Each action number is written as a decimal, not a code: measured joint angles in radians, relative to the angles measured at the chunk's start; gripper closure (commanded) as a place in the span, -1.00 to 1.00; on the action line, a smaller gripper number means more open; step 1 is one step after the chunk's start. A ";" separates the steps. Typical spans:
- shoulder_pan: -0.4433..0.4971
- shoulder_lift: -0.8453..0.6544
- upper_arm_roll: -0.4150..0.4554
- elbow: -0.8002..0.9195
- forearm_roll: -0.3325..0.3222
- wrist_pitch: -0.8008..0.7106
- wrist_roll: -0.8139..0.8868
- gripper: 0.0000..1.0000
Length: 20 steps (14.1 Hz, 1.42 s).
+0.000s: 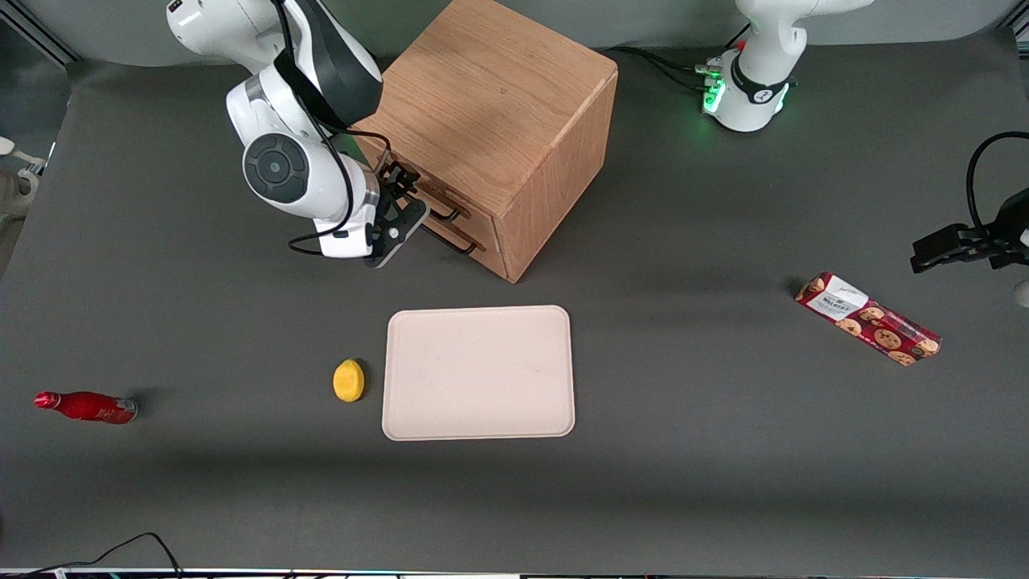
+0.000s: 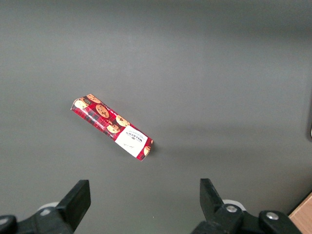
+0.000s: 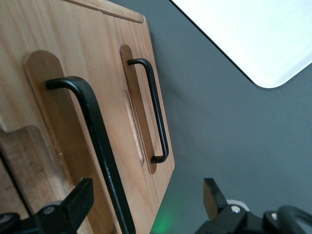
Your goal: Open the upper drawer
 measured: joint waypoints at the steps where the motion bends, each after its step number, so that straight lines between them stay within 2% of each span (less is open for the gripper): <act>1: 0.004 0.000 0.000 -0.004 0.001 0.007 -0.001 -1.00; 12: 0.010 0.038 -0.005 -0.015 0.003 0.075 -0.137 -1.00; 20: 0.006 0.047 -0.048 -0.003 0.003 0.105 -0.200 -1.00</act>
